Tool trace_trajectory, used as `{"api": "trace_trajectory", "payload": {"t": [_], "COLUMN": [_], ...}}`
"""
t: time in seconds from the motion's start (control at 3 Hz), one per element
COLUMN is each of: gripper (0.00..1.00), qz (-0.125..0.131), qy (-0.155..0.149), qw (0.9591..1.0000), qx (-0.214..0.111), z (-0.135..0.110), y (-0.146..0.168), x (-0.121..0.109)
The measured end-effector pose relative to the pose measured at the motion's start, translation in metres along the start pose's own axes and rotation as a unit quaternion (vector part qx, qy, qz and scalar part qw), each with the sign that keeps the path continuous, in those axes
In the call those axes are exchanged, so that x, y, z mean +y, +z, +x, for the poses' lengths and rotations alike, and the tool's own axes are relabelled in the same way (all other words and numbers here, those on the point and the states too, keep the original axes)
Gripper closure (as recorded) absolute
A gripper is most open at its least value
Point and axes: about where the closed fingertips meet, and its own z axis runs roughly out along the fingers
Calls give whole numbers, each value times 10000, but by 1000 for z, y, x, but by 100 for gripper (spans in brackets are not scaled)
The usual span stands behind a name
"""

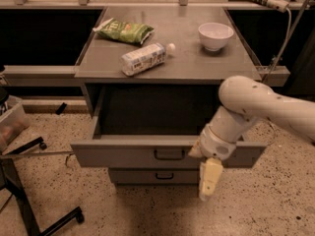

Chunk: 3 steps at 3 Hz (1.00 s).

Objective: Close top drawer

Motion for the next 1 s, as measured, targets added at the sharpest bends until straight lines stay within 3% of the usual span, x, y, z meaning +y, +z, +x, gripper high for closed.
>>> {"api": "trace_trajectory", "payload": {"t": [0.33,0.67,1.0], "gripper": [0,0,0], "qz": [10,10,109], "qy": [-255,-255,-322], "qw": [9997,9997,9994], "qx": [64,64,70], "z": [-23,-23,-24], "y": [-3,-3,-11], "x": [-45,-45,-67]}}
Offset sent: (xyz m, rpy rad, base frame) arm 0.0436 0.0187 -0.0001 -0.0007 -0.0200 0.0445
